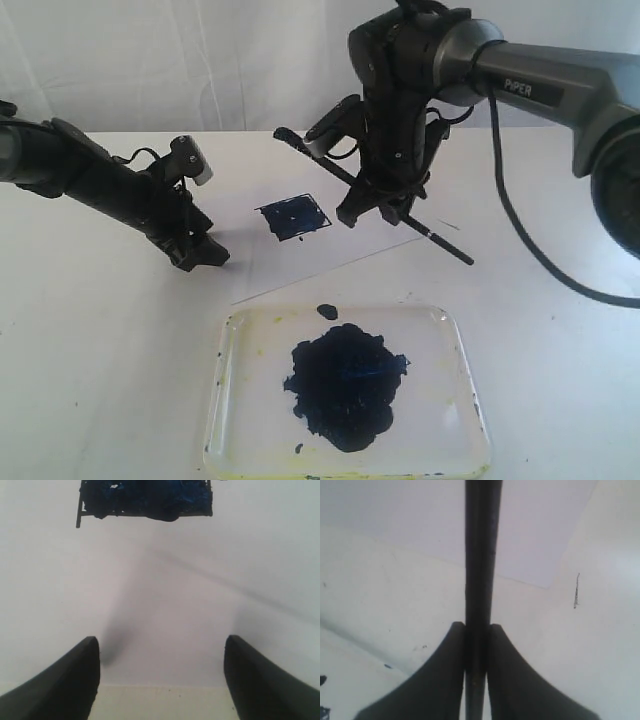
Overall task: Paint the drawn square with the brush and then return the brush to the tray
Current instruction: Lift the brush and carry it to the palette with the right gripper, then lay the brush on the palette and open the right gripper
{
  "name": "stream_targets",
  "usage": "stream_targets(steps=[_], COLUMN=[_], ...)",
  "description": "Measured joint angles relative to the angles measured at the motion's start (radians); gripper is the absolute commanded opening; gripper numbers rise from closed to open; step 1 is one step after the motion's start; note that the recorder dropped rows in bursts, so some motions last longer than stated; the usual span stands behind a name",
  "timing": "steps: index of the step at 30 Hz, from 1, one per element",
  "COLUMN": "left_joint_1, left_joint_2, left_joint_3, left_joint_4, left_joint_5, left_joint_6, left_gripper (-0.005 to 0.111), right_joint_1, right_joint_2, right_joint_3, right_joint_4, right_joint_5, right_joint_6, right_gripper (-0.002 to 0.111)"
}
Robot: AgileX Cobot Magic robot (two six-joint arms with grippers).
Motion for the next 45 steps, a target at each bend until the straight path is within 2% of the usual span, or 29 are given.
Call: stream_targets(steps=[13, 20, 27, 42, 45], left_joint_1=[0.000, 0.000, 0.000, 0.000, 0.000], left_joint_2=[-0.017, -0.017, -0.017, -0.018, -0.018], left_joint_3=[0.002, 0.002, 0.002, 0.002, 0.002], left_joint_4=[0.036, 0.038, 0.038, 0.039, 0.039], left_joint_5=[-0.003, -0.003, -0.003, -0.003, -0.003], left_joint_6=[0.008, 0.008, 0.008, 0.010, 0.010], left_gripper=[0.072, 0.072, 0.072, 0.072, 0.072], right_joint_1=[-0.050, -0.055, -0.055, -0.037, -0.027], right_joint_2=[-0.232, -0.347, -0.349, -0.298, -0.290], right_joint_3=[0.386, 0.595, 0.726, 0.742, 0.742], right_joint_4=[0.019, -0.057, -0.163, -0.173, -0.174], right_joint_5=[0.004, 0.007, -0.031, -0.138, -0.143], right_joint_6=[-0.398, -0.674, -0.702, -0.702, -0.702], right_gripper=[0.000, 0.000, 0.000, 0.000, 0.005])
